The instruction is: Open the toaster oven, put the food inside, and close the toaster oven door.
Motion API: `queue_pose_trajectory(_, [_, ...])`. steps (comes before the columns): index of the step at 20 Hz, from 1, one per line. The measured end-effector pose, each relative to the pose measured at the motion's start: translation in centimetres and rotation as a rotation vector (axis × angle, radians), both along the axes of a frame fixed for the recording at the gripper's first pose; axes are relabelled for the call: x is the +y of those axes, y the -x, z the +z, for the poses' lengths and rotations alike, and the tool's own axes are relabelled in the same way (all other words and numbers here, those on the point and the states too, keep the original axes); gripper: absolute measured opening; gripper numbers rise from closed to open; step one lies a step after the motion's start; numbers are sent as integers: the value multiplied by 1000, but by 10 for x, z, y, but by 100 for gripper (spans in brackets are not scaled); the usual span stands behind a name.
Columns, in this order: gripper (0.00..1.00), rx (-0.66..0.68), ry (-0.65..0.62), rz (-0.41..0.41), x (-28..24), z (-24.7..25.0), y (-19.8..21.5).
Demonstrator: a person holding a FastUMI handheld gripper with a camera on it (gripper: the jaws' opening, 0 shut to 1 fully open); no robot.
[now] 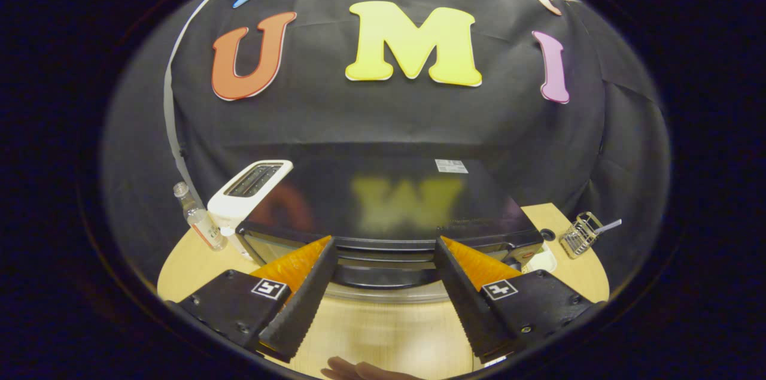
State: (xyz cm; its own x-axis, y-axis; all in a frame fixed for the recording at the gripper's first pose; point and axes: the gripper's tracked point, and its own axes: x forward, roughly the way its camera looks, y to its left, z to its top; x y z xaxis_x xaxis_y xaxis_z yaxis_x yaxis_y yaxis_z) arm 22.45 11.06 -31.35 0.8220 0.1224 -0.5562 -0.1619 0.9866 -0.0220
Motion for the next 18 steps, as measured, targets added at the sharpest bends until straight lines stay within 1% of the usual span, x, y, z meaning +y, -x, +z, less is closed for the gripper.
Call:
queue_pose_trajectory(7, [100,-46,32,12,-8,-5,43])
queue_pose_trajectory(13, [100,-101,36,-1,-14,-23,88])
queue_pose_trajectory(15, [100,-109,29,-7,-17,-33,102])
queue_pose_trajectory(18, [100,-100,-15,-25,-22,-51,121])
